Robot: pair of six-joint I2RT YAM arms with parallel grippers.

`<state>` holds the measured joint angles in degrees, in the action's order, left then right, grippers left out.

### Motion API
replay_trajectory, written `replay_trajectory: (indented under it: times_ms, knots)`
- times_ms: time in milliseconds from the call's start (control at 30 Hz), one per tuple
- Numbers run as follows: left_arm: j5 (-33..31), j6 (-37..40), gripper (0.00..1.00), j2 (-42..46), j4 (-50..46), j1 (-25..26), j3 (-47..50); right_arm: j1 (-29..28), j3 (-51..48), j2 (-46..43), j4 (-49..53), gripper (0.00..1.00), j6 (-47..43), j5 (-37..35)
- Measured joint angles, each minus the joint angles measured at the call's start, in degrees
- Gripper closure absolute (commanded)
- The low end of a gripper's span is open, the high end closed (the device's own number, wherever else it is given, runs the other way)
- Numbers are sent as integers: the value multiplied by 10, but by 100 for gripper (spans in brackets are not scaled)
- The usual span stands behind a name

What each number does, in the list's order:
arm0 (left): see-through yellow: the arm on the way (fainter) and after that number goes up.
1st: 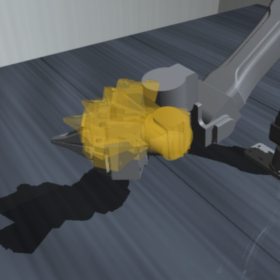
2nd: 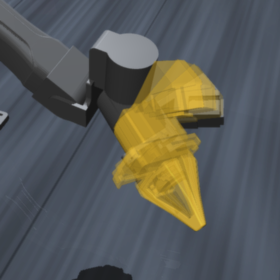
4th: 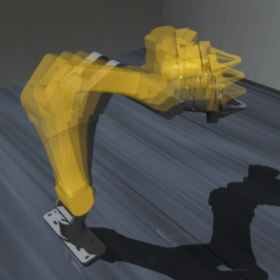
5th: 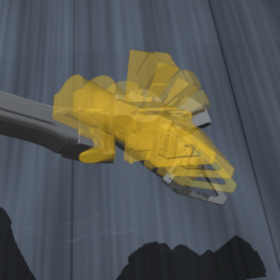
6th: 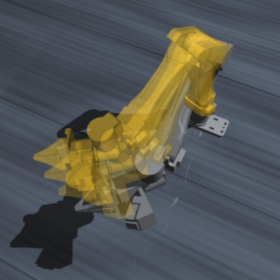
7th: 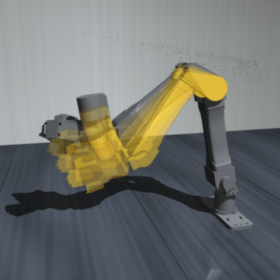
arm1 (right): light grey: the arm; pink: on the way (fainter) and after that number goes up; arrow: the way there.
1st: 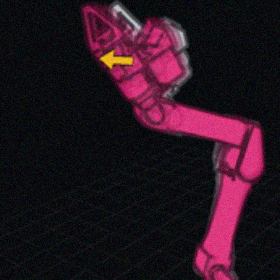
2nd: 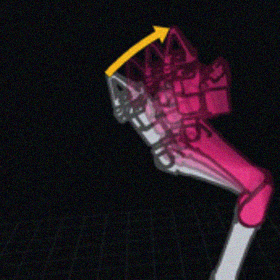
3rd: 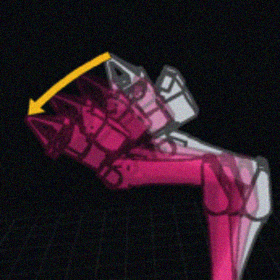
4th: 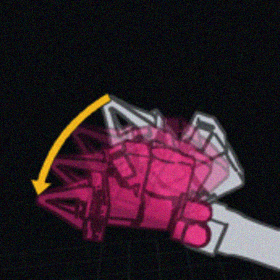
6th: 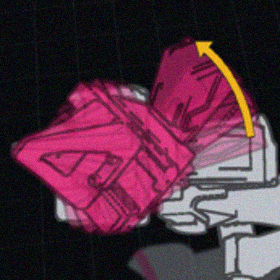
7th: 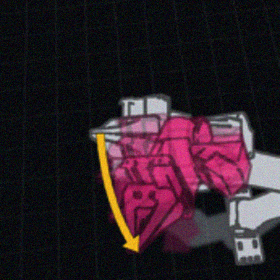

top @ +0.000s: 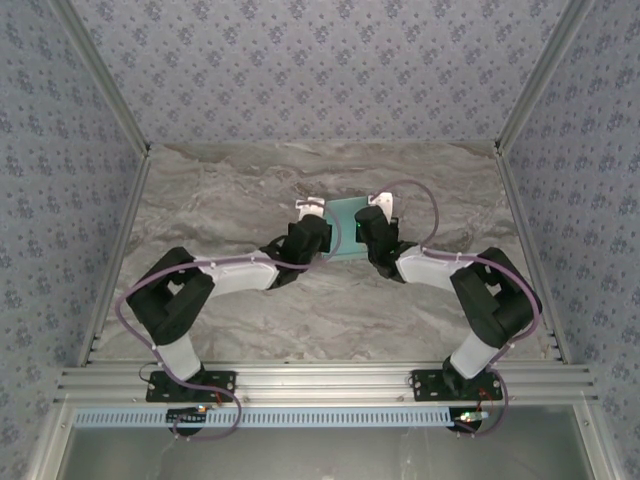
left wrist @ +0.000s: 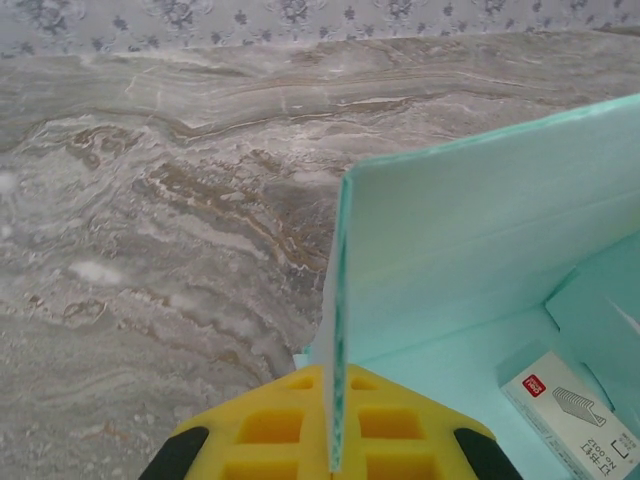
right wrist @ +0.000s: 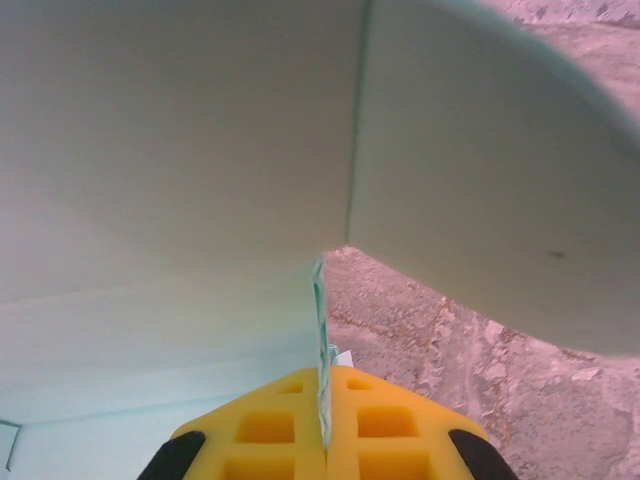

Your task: Fold the paper box

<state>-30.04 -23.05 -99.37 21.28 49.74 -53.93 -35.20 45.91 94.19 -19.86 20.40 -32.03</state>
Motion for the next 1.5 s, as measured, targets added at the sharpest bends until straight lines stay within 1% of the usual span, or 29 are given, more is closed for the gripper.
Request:
replay_trajectory:
  times_ms: [167, 333, 667, 800, 933, 1167, 1333, 1500]
  knots:
    - [-69, -26, 100, 0, 32, 35, 24, -2, -38, 0, -63, 100, 0, 14]
    - [-118, -63, 100, -2, 27, 62, 27, -2, -47, 0, -83, 100, 0, 23]
    - [-154, -195, 100, -7, -25, 66, 8, -18, -55, -7, -85, 100, 11, 20]
    - [-165, -223, 100, -10, -37, 69, 1, -26, -61, -16, -76, 100, 17, 13]
    - [-185, -224, 100, -16, -14, 79, 11, -28, -76, -21, -90, 100, 19, 12]
    - [-225, -181, 100, -30, 113, 109, 76, -28, -115, -22, -154, 100, 18, 19]
    - [-236, -149, 100, -41, 194, 119, 112, -30, -148, -22, -207, 100, 16, 27]
    - [-238, -126, 100, -49, 239, 122, 130, -35, -172, -22, -246, 100, 10, 29]
